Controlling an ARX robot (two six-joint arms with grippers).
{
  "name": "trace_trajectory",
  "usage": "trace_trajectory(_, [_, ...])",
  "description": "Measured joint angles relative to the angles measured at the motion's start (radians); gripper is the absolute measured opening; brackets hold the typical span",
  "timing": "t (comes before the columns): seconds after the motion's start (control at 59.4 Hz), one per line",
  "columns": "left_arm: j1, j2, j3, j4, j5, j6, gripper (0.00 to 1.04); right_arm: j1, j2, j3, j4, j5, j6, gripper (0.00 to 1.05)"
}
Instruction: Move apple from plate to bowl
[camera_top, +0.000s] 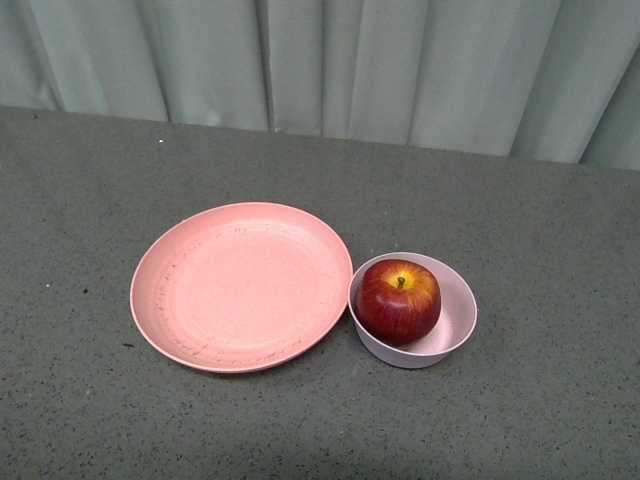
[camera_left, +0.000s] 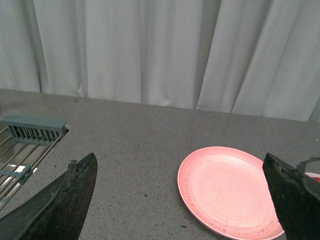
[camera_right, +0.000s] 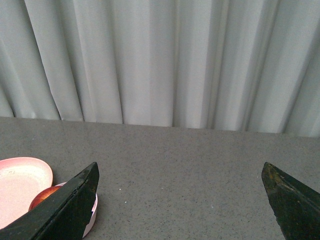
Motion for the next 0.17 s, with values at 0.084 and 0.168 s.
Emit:
trace_trajectory(0.084, [0.000,0.000,0.000,0.000,0.000,0.000,0.98,0.000,0.000,0.000,0.000,0.000,0.000,0.95])
trace_trajectory(0.168, [0.000,0.000,0.000,0.000,0.000,0.000,0.98,0.000,0.000,0.000,0.000,0.000,0.000,0.95])
